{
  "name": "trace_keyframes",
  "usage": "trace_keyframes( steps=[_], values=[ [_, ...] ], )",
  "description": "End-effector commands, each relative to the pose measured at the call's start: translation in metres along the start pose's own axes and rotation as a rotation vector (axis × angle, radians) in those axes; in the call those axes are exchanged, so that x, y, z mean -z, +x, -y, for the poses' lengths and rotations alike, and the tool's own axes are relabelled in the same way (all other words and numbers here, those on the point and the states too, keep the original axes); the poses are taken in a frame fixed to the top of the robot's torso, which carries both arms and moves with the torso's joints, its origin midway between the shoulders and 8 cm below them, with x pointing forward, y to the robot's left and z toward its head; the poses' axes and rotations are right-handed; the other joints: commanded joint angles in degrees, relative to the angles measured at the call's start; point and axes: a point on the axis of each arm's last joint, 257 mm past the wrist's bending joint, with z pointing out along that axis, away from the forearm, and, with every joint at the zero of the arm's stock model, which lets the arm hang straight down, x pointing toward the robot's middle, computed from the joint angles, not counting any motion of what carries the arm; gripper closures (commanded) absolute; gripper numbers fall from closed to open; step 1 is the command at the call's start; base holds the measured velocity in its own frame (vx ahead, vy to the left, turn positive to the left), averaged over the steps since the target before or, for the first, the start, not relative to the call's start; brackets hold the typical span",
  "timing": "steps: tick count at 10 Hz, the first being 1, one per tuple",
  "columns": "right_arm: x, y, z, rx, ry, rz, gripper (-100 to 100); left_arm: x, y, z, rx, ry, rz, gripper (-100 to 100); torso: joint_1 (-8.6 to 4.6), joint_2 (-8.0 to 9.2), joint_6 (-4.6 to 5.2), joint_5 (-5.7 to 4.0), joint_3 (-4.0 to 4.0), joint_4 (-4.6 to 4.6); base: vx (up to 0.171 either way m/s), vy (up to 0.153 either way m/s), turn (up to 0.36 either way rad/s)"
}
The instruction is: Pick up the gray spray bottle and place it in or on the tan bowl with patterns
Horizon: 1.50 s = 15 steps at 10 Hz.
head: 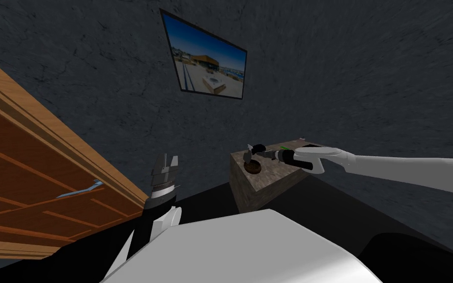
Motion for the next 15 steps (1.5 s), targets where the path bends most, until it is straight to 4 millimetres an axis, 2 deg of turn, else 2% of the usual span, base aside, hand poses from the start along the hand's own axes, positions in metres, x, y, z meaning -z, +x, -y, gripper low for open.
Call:
trace_keyframes(
  steps=[1, 2, 4, 7, 8, 9, 10, 15],
  values=[
    [-0.001, -0.003, -0.001, -0.001, 0.000, 0.000, -100, 0.000, 0.000, 0.000, 0.000, 0.000, 0.000, 0, 0.00, 0.00, 0.00, 0.00, 0.00, 0.00, -0.015, -0.017, -0.004],
    [-0.001, -0.003, -0.001, -0.001, 0.000, 0.000, -100, 0.000, 0.000, 0.000, 0.000, 0.000, 0.000, 0, 0.04, -0.03, 0.00, 0.00, -0.01, -0.01, 0.000, 0.000, 0.000],
    [-0.007, -0.022, -0.011, -0.001, -0.008, -0.002, -100, 0.000, 0.000, 0.000, 0.000, 0.000, 0.000, 0, 0.07, -0.06, 0.00, 0.02, -0.04, -0.01, -0.020, -0.022, -0.035],
    [-0.007, -0.022, -0.011, -0.001, -0.008, -0.002, -100, 0.000, 0.000, 0.000, 0.000, 0.000, 0.000, 0, 0.05, -0.05, 0.00, 0.00, -0.03, -0.01, -0.010, -0.013, 0.001],
    [-0.009, -0.028, -0.015, -0.001, -0.011, -0.003, -100, 0.000, 0.000, 0.000, 0.000, 0.000, 0.000, 0, 0.08, -0.08, 0.00, 0.01, -0.04, -0.02, -0.007, -0.009, -0.021],
    [-0.009, -0.024, -0.013, 0.006, -0.010, -0.003, -100, 0.000, 0.000, 0.000, 0.000, 0.000, 0.000, 0, 0.08, -0.08, 0.00, 0.01, -0.05, -0.02, -0.005, -0.005, -0.002],
    [-0.009, -0.025, -0.014, 0.001, -0.011, -0.003, 0, 0.000, 0.000, 0.000, 0.000, 0.000, 0.000, 0, 0.09, -0.08, 0.00, 0.01, -0.05, -0.02, 0.000, 0.000, 0.000],
    [-0.009, -0.024, -0.014, 0.002, -0.011, -0.003, 0, 0.000, 0.000, 0.000, 0.000, 0.000, 0.000, 0, 0.11, -0.10, 0.00, 0.01, -0.06, -0.03, 0.000, 0.000, 0.000]
  ],
)
